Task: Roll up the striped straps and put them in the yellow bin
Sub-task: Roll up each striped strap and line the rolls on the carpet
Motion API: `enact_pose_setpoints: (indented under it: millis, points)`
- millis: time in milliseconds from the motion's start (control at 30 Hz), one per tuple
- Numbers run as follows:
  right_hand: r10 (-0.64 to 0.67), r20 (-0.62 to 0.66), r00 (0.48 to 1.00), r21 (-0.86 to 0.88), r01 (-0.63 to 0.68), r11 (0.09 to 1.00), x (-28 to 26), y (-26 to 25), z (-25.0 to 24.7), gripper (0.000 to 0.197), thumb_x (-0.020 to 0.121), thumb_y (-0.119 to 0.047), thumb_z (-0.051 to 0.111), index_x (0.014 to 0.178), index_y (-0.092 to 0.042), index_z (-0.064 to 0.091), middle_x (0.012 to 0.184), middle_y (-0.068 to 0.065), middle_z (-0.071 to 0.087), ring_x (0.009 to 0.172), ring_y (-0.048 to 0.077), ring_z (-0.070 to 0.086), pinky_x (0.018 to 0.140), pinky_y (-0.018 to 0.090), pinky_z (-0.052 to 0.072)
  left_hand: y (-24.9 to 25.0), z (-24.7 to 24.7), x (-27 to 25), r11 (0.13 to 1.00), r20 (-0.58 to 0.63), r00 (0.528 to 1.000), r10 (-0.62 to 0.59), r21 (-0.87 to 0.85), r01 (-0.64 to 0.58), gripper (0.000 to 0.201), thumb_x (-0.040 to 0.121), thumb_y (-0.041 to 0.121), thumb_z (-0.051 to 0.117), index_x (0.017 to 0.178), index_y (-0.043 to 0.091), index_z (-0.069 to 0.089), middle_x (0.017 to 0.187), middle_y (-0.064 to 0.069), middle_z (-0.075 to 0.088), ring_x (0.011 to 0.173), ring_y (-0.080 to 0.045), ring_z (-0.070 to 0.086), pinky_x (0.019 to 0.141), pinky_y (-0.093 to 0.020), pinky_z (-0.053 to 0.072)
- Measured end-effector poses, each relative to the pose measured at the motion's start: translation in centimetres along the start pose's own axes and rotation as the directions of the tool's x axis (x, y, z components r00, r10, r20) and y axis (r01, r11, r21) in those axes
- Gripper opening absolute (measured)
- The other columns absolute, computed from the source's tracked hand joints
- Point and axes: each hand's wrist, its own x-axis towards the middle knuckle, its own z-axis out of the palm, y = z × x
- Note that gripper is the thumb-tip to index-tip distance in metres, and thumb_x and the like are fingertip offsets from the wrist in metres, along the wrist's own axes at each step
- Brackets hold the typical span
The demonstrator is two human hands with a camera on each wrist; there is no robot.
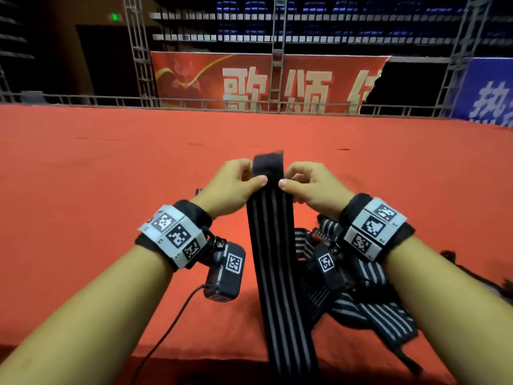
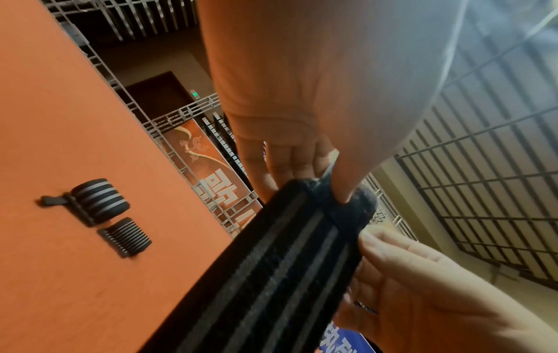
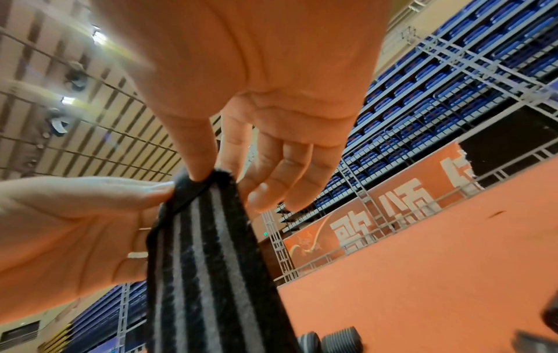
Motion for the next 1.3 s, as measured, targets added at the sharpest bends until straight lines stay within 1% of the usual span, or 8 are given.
enact_pose_setpoints:
  millis: [133,233,367,433,533,933,1067,1300]
  points:
    - [0.160,0.022,0.987,-0.200,-0.153,0.968,0.4,3.8,-0.9,0.023,0.083,0.004,0.060,0.078,-0.018,0.060,0.067,0.003,0.060,0.056,0.015,0.053,0.057,0.026,0.041,-2.4,0.7,1.0,1.000,-0.065,0.998,-0.017,-0.018,0.016,0.019,0.098,0.009,0.055,0.085,0.023,0.054,0.072,0.006,0.055,0.051,0.003,0.049,0.051,-0.018,0.038]
    - [0.318,0.135,0.938,-0.510,-0.209,0.834,-0.1,6.6,-0.9,0.017,0.081,-0.007,0.060,0.083,-0.024,0.061,0.075,-0.004,0.059,0.064,0.011,0.058,0.059,0.022,0.041,-3.9,0.6,1.4,0.998,-0.084,0.996,-0.029,-0.063,0.023,0.009,0.088,0.028,0.060,0.091,0.020,0.057,0.084,-0.008,0.060,0.072,-0.018,0.055,0.066,-0.038,0.047]
    - [0.450,0.116,0.885,-0.767,-0.208,0.607,-1.5,9.1,-0.6,0.044,0.067,-0.046,0.077,0.094,-0.019,0.055,0.090,-0.002,0.058,0.087,0.022,0.057,0.076,0.034,0.050,-5.5,0.6,1.8,0.997,-0.095,0.995,-0.034,-0.073,0.027,0.055,0.074,0.051,0.059,0.102,0.005,0.055,0.105,-0.032,0.060,0.087,-0.039,0.062,0.084,-0.064,0.051]
    - [0.495,0.072,0.866,-0.806,-0.242,0.540,-2.0,9.6,-1.0,0.058,0.056,-0.060,0.078,0.088,-0.020,0.049,0.088,0.000,0.057,0.084,0.022,0.056,0.074,0.038,0.051,-5.9,0.7,1.8,0.996,-0.092,0.994,-0.050,-0.080,0.043,0.059,0.071,0.053,0.060,0.102,0.003,0.055,0.100,-0.029,0.061,0.085,-0.035,0.061,0.087,-0.066,0.049]
    - [0.552,0.065,0.832,-0.850,-0.243,0.467,-2.4,9.8,-1.7,0.032,0.070,-0.036,0.073,0.083,-0.014,0.054,0.080,0.004,0.059,0.078,0.025,0.059,0.062,0.031,0.047,-5.9,1.2,1.4,0.993,-0.076,0.994,-0.073,-0.094,0.066,0.058,0.070,0.053,0.061,0.097,0.003,0.056,0.090,-0.013,0.058,0.082,-0.022,0.056,0.084,-0.055,0.051]
    - [0.217,-0.290,0.932,-0.410,-0.326,0.852,-0.2,5.8,-5.1,0.009,0.078,-0.010,0.065,0.069,-0.010,0.062,0.075,0.009,0.069,0.074,0.024,0.064,0.066,0.033,0.050,-3.7,3.1,1.2,1.000,-0.102,0.995,-0.015,0.016,0.017,0.052,0.073,0.049,0.060,0.095,0.003,0.059,0.097,-0.021,0.068,0.091,-0.038,0.064,0.083,-0.054,0.052]
    - [0.150,-0.381,0.912,-0.115,-0.207,0.971,1.4,3.2,-6.0,0.023,0.081,0.000,0.065,0.062,-0.011,0.058,0.059,0.004,0.061,0.043,0.003,0.053,0.045,0.019,0.041,-2.9,3.1,2.0,0.999,-0.155,0.988,-0.014,0.048,0.021,0.034,0.084,0.033,0.064,0.092,0.000,0.059,0.092,-0.021,0.067,0.076,-0.025,0.057,0.078,-0.050,0.051]
    - [-0.010,-0.473,0.881,0.088,0.059,0.994,3.4,-3.4,-6.7,0.022,0.086,-0.001,0.063,0.067,-0.011,0.056,0.055,0.004,0.049,0.036,0.007,0.041,0.038,0.021,0.033,-1.4,2.7,2.9,0.999,-0.194,0.980,-0.034,-0.010,0.032,0.026,0.084,0.031,0.066,0.085,0.007,0.056,0.077,-0.006,0.059,0.069,-0.023,0.055,0.064,-0.042,0.047]
